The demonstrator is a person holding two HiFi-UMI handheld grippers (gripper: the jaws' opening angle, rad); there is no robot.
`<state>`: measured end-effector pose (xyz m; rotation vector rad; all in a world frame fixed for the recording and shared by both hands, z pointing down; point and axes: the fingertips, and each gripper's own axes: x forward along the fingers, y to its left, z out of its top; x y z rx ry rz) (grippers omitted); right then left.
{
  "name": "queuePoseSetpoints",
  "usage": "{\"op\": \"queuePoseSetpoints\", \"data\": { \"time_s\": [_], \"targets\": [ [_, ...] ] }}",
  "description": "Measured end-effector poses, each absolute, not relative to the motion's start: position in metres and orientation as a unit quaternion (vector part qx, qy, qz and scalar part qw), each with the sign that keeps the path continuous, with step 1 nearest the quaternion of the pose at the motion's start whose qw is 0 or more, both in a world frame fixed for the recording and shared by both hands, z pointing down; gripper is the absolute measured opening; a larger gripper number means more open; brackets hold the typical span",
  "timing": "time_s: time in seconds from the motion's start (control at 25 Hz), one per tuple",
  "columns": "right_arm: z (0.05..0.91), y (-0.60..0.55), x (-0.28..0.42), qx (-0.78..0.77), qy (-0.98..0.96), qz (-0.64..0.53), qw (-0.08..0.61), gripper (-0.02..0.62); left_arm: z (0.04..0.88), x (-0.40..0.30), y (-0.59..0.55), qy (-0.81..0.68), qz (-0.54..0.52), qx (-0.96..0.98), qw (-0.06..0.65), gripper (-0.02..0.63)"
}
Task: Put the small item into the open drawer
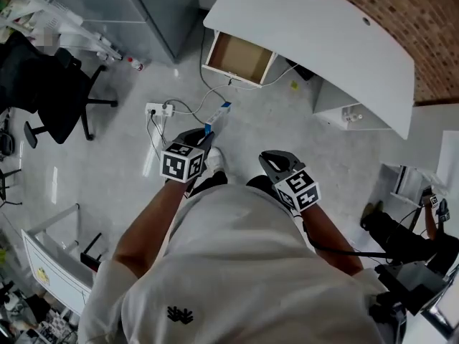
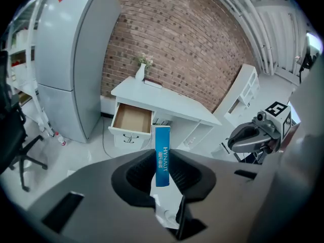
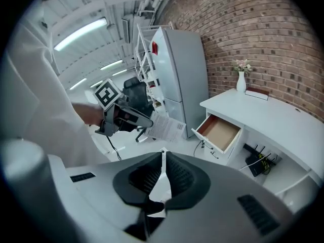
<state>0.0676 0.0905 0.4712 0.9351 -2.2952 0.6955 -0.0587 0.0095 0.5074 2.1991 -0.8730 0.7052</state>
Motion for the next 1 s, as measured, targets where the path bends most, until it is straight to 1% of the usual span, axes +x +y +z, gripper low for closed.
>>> {"op": "queuePoseSetpoints", "data": {
  "time_s": [0.2,0.4,0.76,1.0],
  "targets": [
    [0.472,0.027,0.061,0.363,-0.849,0.274,0.267,0.049,0.522,-0.06,-0.071,-0.33,0.289,0.839,0.322,0.084],
    [0.489,-0.036,0.102,0.345,-0.849,0.289,0.277,0.049,0.55,-0.028,-0.156,-0.347,0.306,0.824,0.328,0.084],
    [0.513,-0.196,0.161,0.301,-0.86,0.292,0.29,0.049,0.618,0.009,-0.312,-0.388,0.35,0.794,0.311,0.085],
    [0.545,-0.244,0.185,0.28,-0.852,0.317,0.309,0.049,0.686,0.015,-0.377,-0.399,0.388,0.772,0.307,0.084]
  ]
}}
